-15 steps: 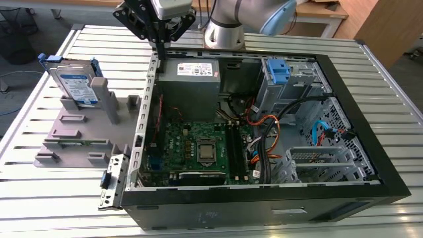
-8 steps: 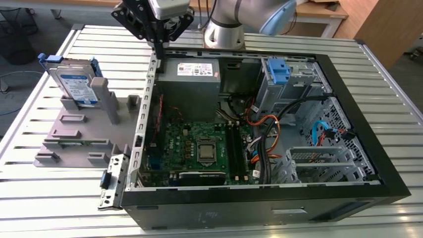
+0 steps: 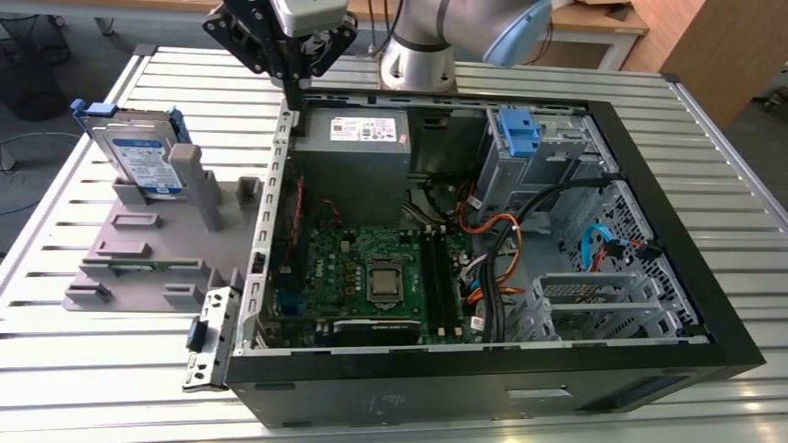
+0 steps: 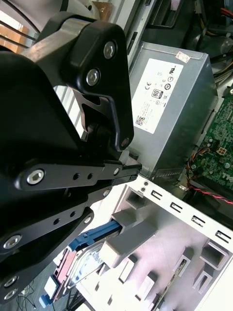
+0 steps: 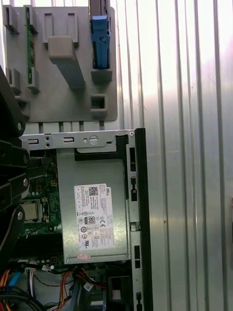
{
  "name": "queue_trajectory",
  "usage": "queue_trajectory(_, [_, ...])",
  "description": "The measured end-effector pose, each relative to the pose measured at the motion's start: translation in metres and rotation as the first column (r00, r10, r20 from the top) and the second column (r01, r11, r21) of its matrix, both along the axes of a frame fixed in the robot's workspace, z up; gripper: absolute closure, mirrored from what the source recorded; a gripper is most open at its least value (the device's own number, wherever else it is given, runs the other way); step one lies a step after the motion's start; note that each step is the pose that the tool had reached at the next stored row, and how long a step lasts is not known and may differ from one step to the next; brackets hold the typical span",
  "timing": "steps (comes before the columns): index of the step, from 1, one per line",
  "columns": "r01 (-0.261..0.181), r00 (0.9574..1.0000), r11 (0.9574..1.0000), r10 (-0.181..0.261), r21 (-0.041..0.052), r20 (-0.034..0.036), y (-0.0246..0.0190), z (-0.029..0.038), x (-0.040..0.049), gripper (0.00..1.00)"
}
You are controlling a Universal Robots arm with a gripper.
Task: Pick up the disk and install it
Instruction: 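Reach for the disk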
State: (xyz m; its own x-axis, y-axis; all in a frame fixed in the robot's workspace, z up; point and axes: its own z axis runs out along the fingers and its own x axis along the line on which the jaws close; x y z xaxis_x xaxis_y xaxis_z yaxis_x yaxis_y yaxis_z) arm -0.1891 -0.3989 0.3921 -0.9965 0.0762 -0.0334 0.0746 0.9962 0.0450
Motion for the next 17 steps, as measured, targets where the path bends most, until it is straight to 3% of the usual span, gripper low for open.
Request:
queue_trajectory(10, [0.0,1.0,1.0,0.0,0.0,0.0,0.0,0.0,-0.0003,0.89])
queue_trajectory(17, [0.0,1.0,1.0,0.0,0.0,0.0003,0.0,0.0,-0.008,0.89])
